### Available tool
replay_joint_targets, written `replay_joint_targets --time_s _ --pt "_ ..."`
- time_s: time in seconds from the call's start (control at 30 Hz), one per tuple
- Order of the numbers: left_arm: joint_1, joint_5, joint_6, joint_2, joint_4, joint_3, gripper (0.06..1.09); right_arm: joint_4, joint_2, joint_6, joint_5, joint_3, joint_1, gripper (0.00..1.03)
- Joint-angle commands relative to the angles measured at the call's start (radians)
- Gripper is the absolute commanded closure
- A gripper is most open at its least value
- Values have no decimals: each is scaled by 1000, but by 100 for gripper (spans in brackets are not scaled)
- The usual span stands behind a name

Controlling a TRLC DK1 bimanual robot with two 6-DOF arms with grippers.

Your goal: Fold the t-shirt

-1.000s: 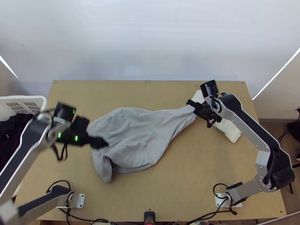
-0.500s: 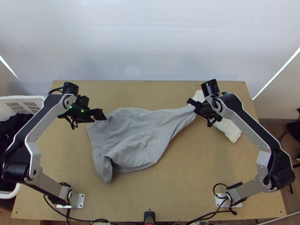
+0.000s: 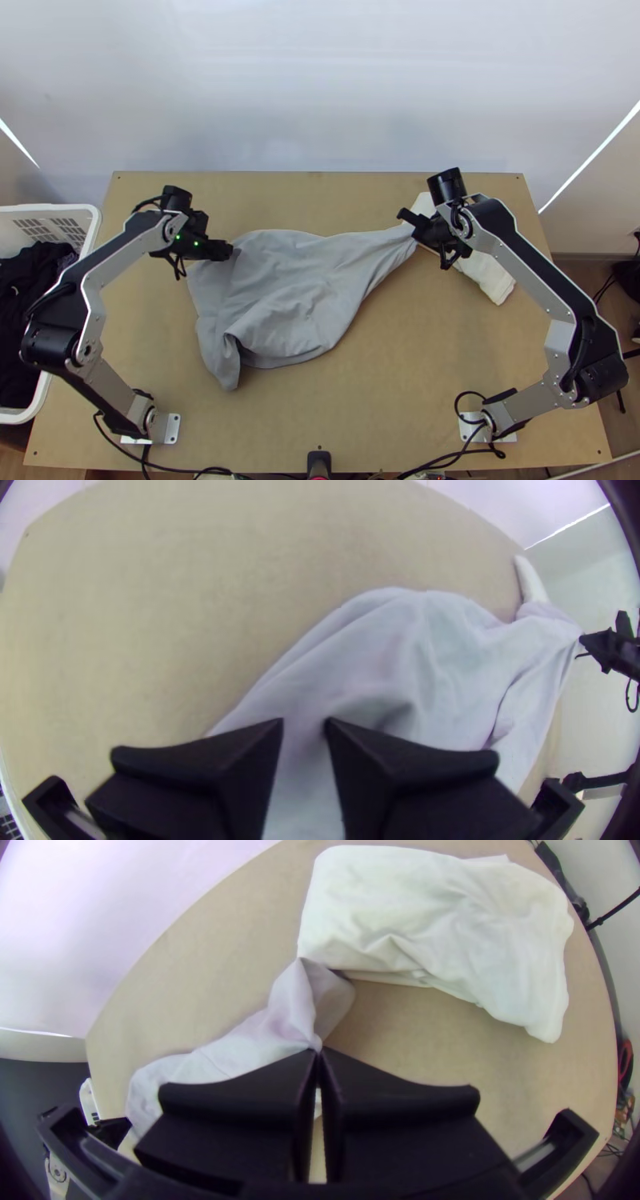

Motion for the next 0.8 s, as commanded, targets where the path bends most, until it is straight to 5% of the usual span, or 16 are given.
replay_joint_targets --time_s 0.0,0.3,0.4,0.47,0.77 --pt "-22 -7 -38 -83 174 -63 105 2 1 0 0 2 0 100" --pt "23 -4 -73 -15 76 92 103 2 1 0 0 6 -3 100" --pt "-3 20 -7 35 -122 176 45 2 0 -3 0 5 -3 100" --pt "-19 20 41 72 -232 218 23 0 0 -4 0 5 -4 100" --pt "-65 43 64 51 -217 169 20 2 -2 -6 0 0 -3 100"
